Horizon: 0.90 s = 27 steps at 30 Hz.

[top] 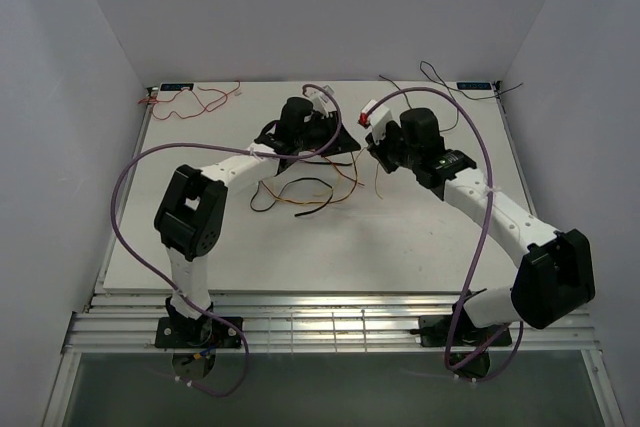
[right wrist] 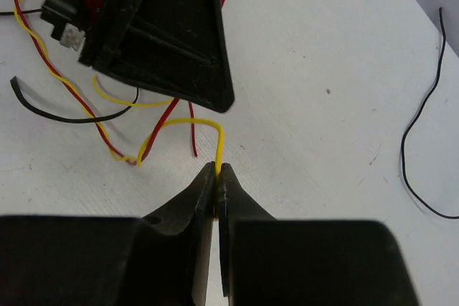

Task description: Untangle the cables

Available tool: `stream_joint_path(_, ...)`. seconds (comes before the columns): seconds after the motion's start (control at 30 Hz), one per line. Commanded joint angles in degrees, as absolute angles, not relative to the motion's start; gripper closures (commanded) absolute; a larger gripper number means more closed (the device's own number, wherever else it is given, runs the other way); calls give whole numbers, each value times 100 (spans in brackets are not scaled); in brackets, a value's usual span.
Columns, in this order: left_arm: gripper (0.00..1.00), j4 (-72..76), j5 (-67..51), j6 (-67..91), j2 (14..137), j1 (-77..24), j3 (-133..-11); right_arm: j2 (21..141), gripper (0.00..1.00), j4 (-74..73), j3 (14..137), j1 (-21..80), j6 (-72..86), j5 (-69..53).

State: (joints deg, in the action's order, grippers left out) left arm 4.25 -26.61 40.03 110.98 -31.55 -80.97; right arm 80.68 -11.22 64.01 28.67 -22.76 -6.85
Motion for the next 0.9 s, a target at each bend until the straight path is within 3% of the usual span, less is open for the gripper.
stream_joint_path(0.0,69,448,-2189,4025,10626,-3269,-8060,7744,92,-782,6285,2927,-2268,-809)
stream_joint_path(0.13,100,378,-1811,3982,10380,-3331,-8025,7507,92,-738,6118,2936,-2250,-581)
stream_joint_path(0.3,100,150,-1259,3762,9942,-3331,-7989,7295,92,-545,5994,2936,-2154,366)
stream_joint_path(0.6,100,-887,763,2271,8940,-3296,-8955,7436,92,269,6520,2822,-2468,4356)
stream_joint_path(0.87,100,-686,1555,1038,7920,-3120,-10133,7233,92,1274,7548,2269,-3129,4939)
